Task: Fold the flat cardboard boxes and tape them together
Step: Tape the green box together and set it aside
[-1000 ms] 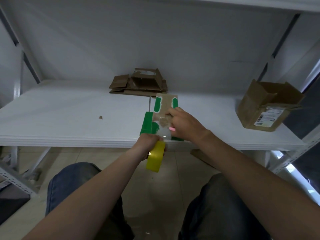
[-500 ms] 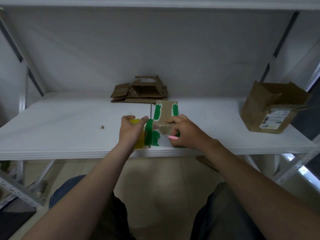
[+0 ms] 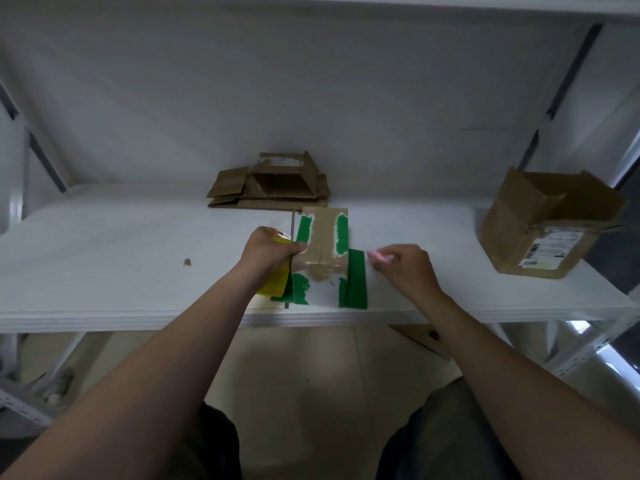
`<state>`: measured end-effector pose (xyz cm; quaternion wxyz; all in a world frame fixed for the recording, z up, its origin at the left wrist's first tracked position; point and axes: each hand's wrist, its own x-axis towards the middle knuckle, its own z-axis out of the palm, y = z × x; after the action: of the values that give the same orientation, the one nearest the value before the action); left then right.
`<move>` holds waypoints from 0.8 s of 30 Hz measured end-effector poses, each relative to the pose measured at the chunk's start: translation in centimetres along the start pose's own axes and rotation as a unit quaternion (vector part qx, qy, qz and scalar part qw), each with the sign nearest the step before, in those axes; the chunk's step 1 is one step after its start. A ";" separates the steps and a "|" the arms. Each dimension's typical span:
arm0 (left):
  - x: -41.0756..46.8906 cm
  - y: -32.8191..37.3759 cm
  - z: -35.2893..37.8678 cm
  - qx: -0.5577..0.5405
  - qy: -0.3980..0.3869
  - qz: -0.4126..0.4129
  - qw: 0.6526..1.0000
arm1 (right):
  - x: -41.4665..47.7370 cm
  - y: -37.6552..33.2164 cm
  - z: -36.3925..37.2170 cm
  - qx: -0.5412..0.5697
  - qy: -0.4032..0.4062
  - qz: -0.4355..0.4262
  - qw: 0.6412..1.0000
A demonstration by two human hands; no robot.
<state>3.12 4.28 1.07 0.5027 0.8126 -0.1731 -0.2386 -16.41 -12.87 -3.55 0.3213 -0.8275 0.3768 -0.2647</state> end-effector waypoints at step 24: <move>-0.4 -0.9 0.4 -0.035 -0.001 0.027 0.999 | -1.8 -5.1 4.3 -0.121 -0.116 -0.197 0.966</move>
<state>2.60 4.61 0.25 0.5367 0.7894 -0.1871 -0.2319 -12.16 -7.43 -3.01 0.2012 -0.9433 0.1955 -0.1774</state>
